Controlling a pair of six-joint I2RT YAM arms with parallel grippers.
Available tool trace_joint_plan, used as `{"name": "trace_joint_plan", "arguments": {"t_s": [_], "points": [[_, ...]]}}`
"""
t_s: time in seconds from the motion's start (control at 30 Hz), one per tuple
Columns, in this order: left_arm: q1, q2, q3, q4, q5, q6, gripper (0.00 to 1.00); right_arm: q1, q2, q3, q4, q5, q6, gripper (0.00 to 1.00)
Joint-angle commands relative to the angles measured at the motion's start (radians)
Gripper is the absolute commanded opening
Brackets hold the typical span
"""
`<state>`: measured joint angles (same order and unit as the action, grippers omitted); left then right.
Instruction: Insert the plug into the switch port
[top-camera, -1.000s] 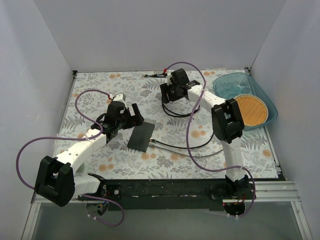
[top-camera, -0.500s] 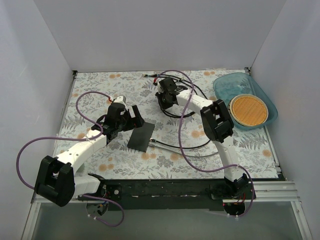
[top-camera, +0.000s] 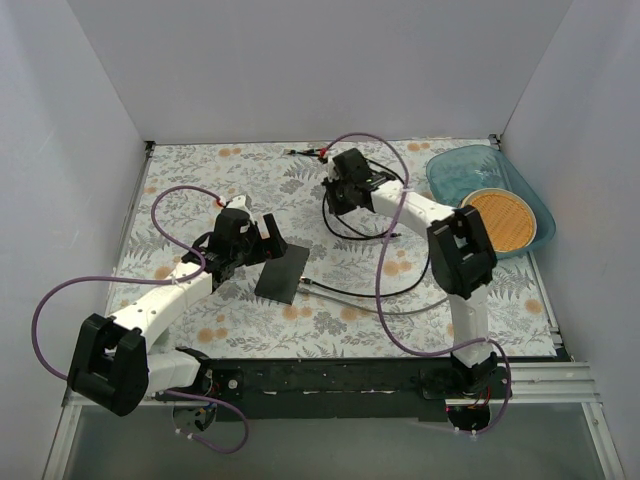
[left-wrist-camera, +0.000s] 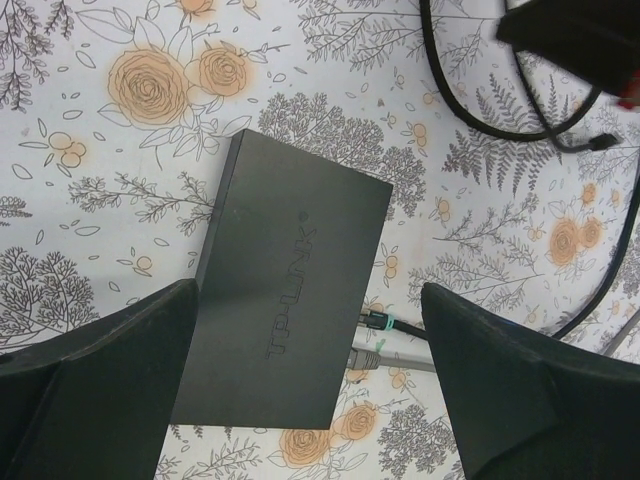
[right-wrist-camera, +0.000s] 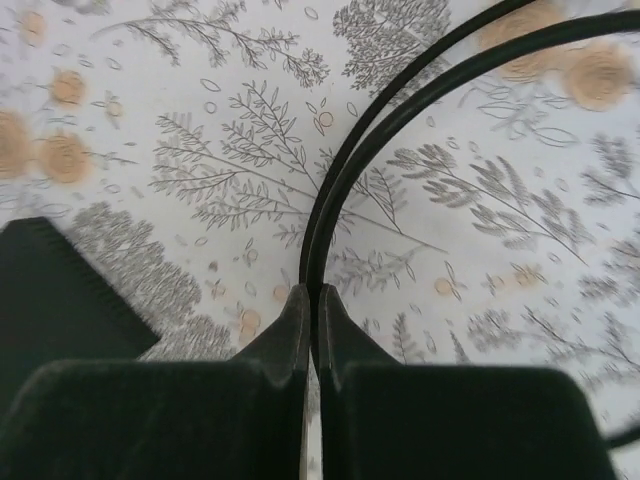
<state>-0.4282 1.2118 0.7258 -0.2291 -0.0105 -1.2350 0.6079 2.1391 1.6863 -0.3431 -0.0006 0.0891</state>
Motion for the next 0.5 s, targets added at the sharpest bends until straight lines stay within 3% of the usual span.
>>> {"name": "trace_joint_plan", "arguments": {"t_s": [0.0,0.23,0.47], "points": [[0.003,-0.034,-0.015,0.000,0.009,0.000,0.94,-0.051,-0.298,-0.141,0.180,-0.055,0.050,0.01],[0.003,-0.038,-0.025,0.008,0.009,0.000,0.94,-0.091,-0.634,-0.353,0.311,-0.102,0.023,0.01],[0.003,-0.021,-0.034,0.036,0.052,-0.012,0.94,-0.092,-0.651,-0.404,0.156,-0.229,-0.121,0.01]]}}
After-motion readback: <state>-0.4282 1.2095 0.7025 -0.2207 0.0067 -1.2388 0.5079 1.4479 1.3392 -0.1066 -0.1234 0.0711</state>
